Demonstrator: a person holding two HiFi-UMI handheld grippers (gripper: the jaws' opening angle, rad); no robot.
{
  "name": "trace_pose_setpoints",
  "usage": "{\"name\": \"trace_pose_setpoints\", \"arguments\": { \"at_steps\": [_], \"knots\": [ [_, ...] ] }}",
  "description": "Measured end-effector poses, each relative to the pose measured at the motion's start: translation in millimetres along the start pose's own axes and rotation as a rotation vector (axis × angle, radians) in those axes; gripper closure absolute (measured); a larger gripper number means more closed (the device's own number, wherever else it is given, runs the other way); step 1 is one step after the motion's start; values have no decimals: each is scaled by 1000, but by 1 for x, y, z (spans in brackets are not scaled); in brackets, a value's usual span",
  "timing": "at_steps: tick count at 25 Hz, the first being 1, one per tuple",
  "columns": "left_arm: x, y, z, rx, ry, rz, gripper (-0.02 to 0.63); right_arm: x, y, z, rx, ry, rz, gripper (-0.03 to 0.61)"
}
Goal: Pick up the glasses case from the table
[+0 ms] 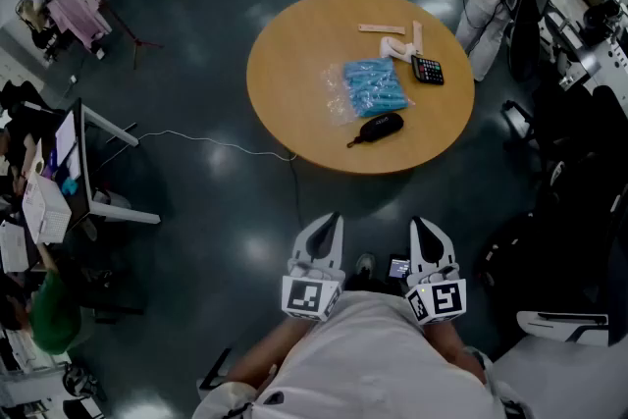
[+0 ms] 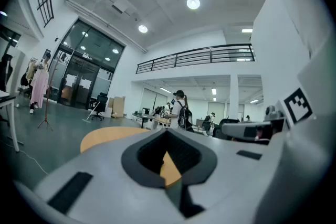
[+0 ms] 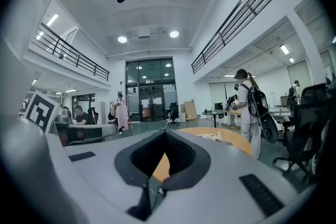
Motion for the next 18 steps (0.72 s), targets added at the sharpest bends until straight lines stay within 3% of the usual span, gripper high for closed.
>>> {"name": "trace_pose_setpoints", "arguments": {
  "at_steps": [18],
  "knots": [
    [-10,8,1,41,8,-36,607,0,-8,2,-40,-12,-11,563]
  ]
}}
Point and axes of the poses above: the fingertips, and each gripper's own axes: x backward along the fingers, y to its left, z out of its underside, the point moved 1 cm from there along x, backward along the fingers, and after that the axes turned 7 degrees about -y, right-handed, at the moved point
